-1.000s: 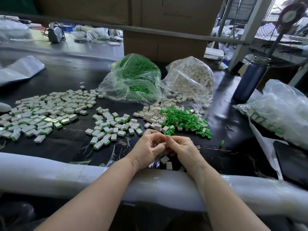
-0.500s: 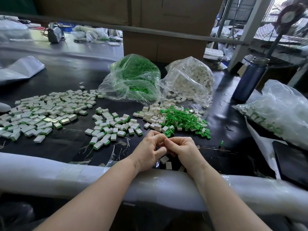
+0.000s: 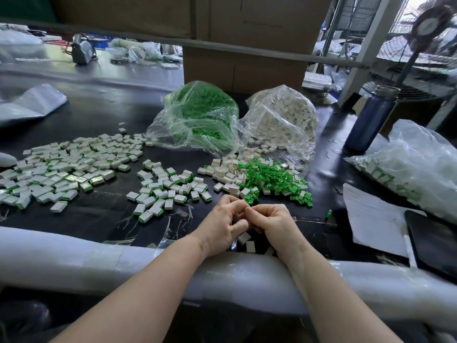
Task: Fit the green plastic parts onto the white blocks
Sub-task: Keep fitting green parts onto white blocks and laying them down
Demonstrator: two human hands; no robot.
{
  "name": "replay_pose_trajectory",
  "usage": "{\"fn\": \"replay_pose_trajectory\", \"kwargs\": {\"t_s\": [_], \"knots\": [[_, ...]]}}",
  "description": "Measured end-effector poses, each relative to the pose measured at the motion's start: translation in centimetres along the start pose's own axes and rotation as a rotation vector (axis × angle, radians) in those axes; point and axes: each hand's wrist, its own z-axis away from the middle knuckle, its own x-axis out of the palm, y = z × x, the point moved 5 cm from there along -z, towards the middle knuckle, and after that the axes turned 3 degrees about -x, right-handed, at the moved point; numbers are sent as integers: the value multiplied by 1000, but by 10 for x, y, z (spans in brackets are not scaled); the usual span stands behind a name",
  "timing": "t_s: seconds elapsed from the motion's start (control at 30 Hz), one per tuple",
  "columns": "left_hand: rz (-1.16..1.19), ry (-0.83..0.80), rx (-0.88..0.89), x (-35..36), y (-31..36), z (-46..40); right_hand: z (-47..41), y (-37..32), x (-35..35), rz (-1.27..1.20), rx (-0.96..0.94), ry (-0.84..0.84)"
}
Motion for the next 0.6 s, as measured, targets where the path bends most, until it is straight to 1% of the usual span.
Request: {"fn": "replay_pose_trajectory", "kwargs": {"t_s": [0.27, 0.6], "knots": [[7, 29, 4, -2, 0, 0, -1, 1, 4, -45, 3, -30], [-33, 9, 8, 0, 1, 0, 0, 2, -1, -3, 7, 16]]}}
